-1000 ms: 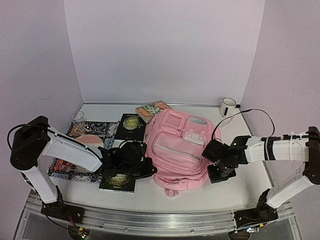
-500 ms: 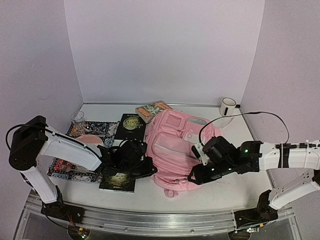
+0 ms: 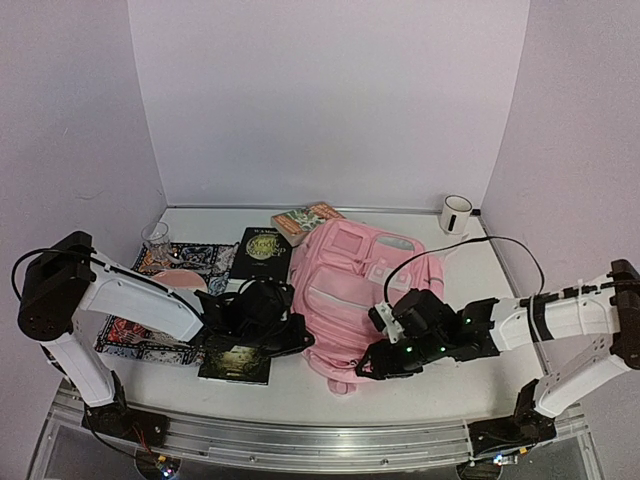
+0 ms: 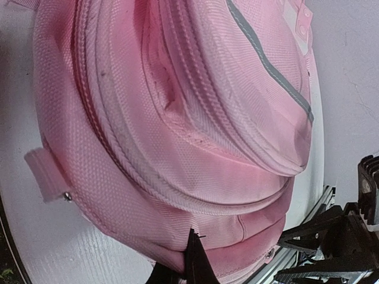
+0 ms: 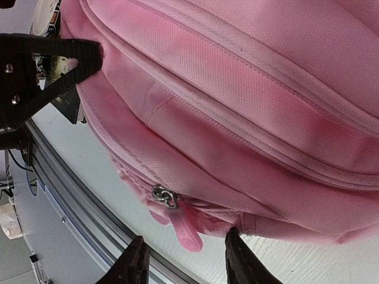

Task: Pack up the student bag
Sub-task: Grab the largest pocket of the student bag, then unzip the largest pocket of the student bag.

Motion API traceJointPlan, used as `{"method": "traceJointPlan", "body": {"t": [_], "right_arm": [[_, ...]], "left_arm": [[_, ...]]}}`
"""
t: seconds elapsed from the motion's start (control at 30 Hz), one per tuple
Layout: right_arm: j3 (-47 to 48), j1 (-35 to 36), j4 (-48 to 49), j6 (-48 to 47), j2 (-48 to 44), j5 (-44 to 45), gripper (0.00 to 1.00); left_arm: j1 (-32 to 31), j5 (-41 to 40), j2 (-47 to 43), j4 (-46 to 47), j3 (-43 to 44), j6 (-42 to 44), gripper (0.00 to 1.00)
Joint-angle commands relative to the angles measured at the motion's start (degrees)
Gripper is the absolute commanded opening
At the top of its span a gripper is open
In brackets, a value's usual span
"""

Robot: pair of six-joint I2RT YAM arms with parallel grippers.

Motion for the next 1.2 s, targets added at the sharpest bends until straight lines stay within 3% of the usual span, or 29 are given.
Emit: {"method": "traceJointPlan", "body": {"t": [0.0, 0.23, 0.4, 0.63, 0.87, 1.07, 1.17], "right_arm": [[0.18, 0.16, 2.23, 1.46, 1.84, -1.98, 0.42], [0.88, 0.44, 1.70, 2.37, 4.19, -1.15, 0.40], [5.16, 2.28, -4.95, 0.33, 8.59, 4.72, 0.37], [7.50, 3.48, -7.94, -0.90, 11.56, 7.19, 0.22], [8.44, 3.45, -17.14, -3.54, 5.44, 10.31, 0.01], [8.45, 1.43, -30.27, -3.96, -0.49, 13.83, 0.00], [6.47, -3.63, -35.59, -4.50, -3.80, 15.07, 0.00]], "left_arm": [[-0.49, 0.43, -1.25, 5.15, 3.67, -0.20, 0.00], [-0.85, 0.90, -0.94, 6.84, 3.50, -1.73, 0.00], [-1.40, 1.04, -0.38, 8.43, 3.84, -2.64, 0.00], [-1.58, 0.67, -1.06, 8.92, 3.13, -2.57, 0.00], [-1.51, -2.15, -3.29, 8.72, -0.12, -2.10, 0.00], [-1.16, -2.13, -6.05, 8.46, -2.30, -1.63, 0.00], [-0.99, -1.60, -7.68, 8.27, -3.43, -1.32, 0.00]]}}
